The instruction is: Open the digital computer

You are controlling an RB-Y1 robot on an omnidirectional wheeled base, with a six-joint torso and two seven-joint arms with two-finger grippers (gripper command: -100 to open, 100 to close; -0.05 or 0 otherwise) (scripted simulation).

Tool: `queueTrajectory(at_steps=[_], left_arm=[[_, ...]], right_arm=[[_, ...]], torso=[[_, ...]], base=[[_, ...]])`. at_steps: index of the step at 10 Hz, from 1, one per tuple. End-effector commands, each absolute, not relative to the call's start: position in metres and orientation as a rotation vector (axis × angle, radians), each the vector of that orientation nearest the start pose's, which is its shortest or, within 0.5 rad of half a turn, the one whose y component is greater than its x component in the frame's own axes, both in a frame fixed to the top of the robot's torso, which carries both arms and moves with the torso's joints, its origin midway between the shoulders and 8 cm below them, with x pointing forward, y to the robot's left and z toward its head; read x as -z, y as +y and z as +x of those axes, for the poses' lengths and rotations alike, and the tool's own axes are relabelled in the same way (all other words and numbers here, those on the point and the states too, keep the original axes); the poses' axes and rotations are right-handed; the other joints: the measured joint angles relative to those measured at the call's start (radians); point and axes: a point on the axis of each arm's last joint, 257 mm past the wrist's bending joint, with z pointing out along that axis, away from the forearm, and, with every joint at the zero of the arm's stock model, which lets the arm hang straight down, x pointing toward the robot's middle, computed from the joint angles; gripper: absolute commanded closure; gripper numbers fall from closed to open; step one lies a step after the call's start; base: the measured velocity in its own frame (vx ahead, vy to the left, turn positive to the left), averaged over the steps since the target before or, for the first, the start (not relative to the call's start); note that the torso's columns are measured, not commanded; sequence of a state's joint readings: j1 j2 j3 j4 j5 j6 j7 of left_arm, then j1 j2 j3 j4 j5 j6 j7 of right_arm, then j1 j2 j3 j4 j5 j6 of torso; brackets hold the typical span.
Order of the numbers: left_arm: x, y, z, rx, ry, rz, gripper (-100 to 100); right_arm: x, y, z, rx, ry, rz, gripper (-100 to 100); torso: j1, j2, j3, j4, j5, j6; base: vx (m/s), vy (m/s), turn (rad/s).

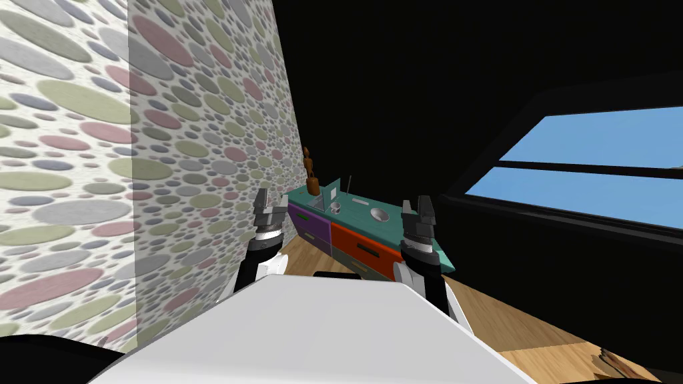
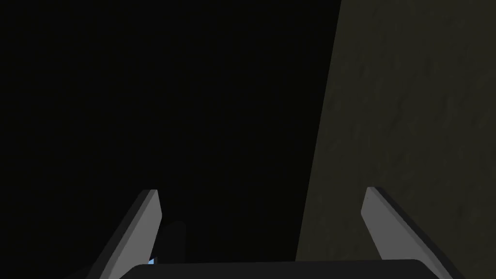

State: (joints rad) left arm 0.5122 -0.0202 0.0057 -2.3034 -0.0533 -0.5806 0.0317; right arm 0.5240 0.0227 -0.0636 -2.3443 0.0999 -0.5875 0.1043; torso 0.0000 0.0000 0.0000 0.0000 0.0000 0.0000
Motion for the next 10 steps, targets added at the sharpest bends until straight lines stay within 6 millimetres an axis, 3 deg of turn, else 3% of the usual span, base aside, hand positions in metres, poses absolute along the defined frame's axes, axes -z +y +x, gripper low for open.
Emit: queueTrajectory(at_steps=[1, 9, 10], left_arm=[[-0.0454, 0.2733, 0.3245, 1.309, 0.557, -0.572, 0], [-0.0455, 0.2733, 0.3244, 1.309, 0.556, -0.572, 0], [-0.0439, 0.2694, 0.3279, 1.316, 0.591, -0.554, -100]], right_arm=[[-0.0599, -0.2825, 0.3119, -1.095, 0.588, 0.460, 0], [-0.0601, -0.2824, 0.3118, -1.095, 0.588, 0.460, 0], [-0.0601, -0.2824, 0.3118, -1.095, 0.588, 0.460, 0]], torso=[[0.000, 0.040, -0.082, 0.041, 0.000, 0.000], [0.000, 0.618, -1.234, 0.617, 0.000, 0.000], [0.000, 0.691, -1.382, 0.691, 0.000, 0.000]], base=[[0.000, 0.000, 0.000], [0.000, 0.000, 0.000], [0.005, -0.005, -0.012]])
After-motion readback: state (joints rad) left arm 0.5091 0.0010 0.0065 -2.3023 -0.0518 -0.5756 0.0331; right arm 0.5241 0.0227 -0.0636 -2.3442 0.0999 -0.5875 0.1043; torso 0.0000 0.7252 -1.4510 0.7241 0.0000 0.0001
